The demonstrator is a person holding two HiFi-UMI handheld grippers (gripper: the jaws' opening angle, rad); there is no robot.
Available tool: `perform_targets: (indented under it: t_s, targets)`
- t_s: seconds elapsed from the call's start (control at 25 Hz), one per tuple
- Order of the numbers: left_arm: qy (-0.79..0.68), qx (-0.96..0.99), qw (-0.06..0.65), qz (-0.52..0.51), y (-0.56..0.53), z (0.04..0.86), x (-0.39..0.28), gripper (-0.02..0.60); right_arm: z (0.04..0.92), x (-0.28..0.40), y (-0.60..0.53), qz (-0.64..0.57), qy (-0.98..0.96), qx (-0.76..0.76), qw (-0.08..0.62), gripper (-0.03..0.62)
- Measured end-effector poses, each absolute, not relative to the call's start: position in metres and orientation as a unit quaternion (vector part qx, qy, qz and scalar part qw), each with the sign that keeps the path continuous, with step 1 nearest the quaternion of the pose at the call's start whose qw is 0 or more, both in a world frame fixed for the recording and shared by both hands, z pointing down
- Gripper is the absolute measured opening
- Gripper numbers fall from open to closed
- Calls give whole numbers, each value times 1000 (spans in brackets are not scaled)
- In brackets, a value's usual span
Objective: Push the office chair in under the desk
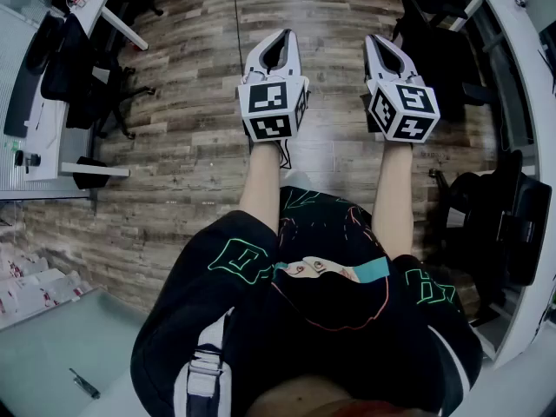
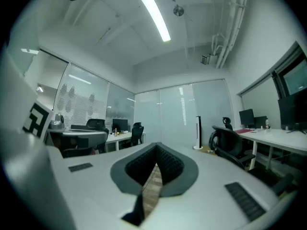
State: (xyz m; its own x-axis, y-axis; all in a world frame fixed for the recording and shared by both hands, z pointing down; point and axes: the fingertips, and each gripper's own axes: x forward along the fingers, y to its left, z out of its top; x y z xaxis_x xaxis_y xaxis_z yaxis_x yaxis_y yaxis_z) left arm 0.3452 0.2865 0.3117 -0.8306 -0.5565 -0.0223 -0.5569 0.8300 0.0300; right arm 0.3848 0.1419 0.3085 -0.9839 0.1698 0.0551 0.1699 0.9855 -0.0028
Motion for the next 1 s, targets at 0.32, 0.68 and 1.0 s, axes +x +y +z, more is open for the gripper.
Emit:
perform_targets:
  t_s: [0.32, 0.68, 1.0]
  targets:
    - [955, -295, 12, 20, 287, 309, 315, 8, 298, 356, 140, 3, -997, -79, 7, 5]
    - [955, -296, 20, 30, 295, 297, 252, 8, 290, 305, 146, 3, -997, -76, 5, 5]
    - [952, -303, 5, 29, 309, 301, 205, 8, 289, 257, 148, 9, -998, -55, 20, 5]
